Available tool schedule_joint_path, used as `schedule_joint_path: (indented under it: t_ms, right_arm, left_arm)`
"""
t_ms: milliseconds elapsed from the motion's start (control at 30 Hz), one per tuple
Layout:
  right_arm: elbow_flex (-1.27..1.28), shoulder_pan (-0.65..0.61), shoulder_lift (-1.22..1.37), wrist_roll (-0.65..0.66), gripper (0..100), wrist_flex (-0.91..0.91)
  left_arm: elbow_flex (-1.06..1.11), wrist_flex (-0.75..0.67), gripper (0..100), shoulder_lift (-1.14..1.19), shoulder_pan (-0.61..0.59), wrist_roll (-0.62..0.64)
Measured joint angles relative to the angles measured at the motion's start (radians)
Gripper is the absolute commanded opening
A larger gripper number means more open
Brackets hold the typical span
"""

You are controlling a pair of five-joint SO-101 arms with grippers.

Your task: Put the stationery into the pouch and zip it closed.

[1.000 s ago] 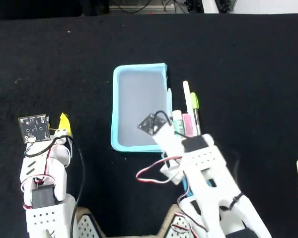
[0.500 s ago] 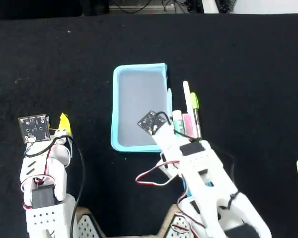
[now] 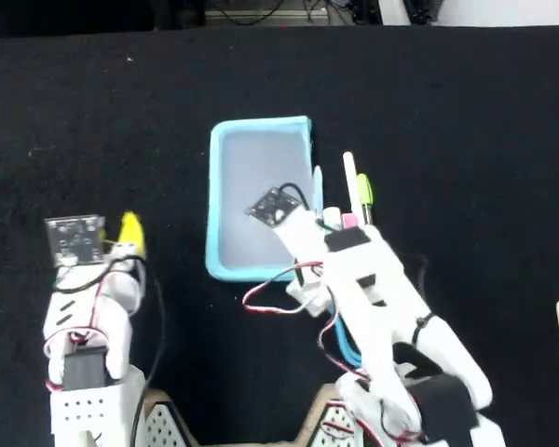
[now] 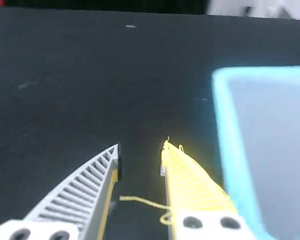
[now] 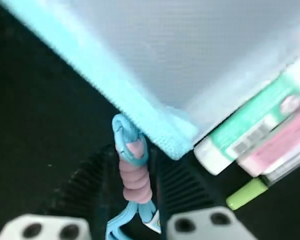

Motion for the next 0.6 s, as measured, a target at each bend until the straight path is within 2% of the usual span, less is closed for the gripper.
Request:
schedule_joint_path:
  t_ms: [233, 467, 600]
  right_arm:
    - [-0.089, -0.166, -0.21, 0.002, 1.1, 0.084]
    - [-0.101, -0.371, -0.376, 0.002, 1.1, 0.203]
    - [-0.107, -0.416, -0.42, 0.003, 1.1, 0.222]
  left_arm:
    - [0.0, 0.0, 15, 0.0, 0.129, 0.0]
    - [0.0, -0.006, 15, 0.0, 0.14, 0.0]
    - [0.0, -0.012, 15, 0.0, 0.14, 0.0]
